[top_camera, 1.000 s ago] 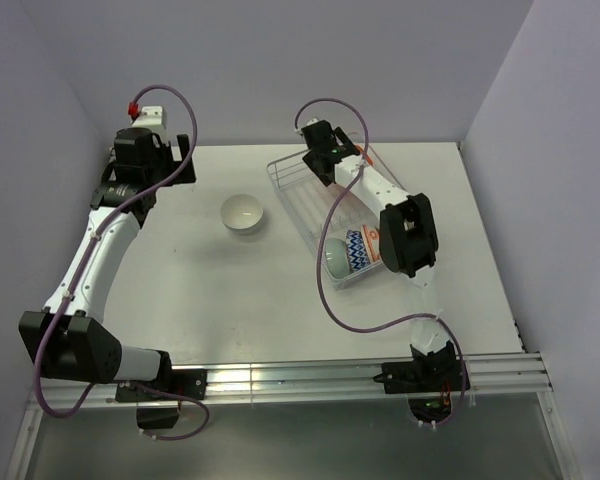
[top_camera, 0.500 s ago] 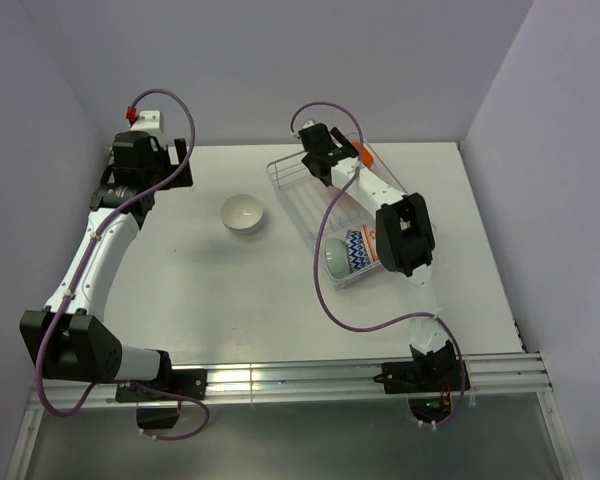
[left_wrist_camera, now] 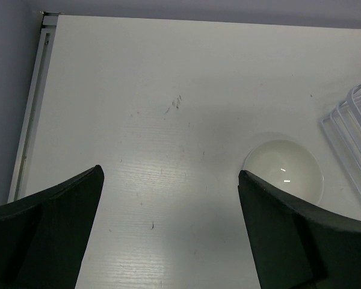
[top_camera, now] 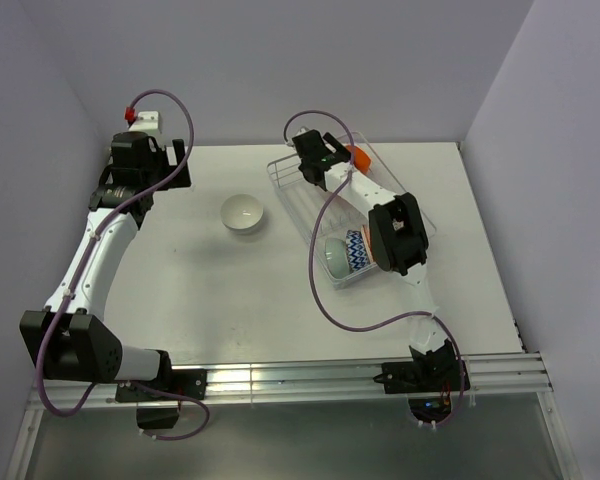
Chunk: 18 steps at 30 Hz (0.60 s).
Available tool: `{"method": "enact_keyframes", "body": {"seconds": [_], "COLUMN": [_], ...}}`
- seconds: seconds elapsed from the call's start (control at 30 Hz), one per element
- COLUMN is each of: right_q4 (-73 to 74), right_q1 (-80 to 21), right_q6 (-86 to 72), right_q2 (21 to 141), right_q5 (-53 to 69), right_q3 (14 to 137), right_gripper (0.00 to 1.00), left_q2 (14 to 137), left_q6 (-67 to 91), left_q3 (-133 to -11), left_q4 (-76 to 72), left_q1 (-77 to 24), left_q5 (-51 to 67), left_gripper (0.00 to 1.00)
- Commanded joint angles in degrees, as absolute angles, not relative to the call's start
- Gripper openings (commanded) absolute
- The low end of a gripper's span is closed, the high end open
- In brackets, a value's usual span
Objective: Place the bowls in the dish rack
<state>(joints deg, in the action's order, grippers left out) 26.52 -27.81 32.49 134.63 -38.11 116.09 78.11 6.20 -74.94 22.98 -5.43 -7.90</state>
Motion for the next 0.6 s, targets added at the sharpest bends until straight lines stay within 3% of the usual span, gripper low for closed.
{"method": "enact_keyframes", "body": {"seconds": [0.0, 0.07, 0.1, 0.2, 0.27, 0.57], "right_q4": [23.99, 24.34, 24.52, 26.1, 27.77, 32.17], "right_q1": [-28.04, -28.04, -28.04, -28.3, -28.47, -28.74], "right_q6": [33.22, 33.22, 33.14, 32.78, 32.87, 31.12], "right_q2": [134.56, 134.39, 134.21, 133.86, 133.6, 131.84], "right_q5": [-39.64, -39.11, -38.33, -37.01, -35.34, -29.19], "right_q3": [117.16, 117.16, 117.25, 117.68, 117.95, 119.18], "right_gripper": [0.37, 0.5, 0.64, 0.87, 0.98, 1.0], "left_q2": [77.25, 77.43, 77.43, 77.96, 78.05, 78.57], "left_q6": [5.1, 5.01, 4.84, 4.57, 4.57, 4.31], "left_q3": [-75.94, -76.2, -76.29, -76.64, -76.73, -77.25], "left_q4": [21.27, 21.36, 21.36, 21.62, 21.62, 21.71], "left_q1": [-5.1, -5.1, -5.1, -5.1, -5.1, -5.1], "left_q5": [-8.17, -8.17, -8.26, -8.7, -8.7, -8.09], "left_gripper": [0.99, 1.0, 1.0, 1.0, 0.99, 1.0]}}
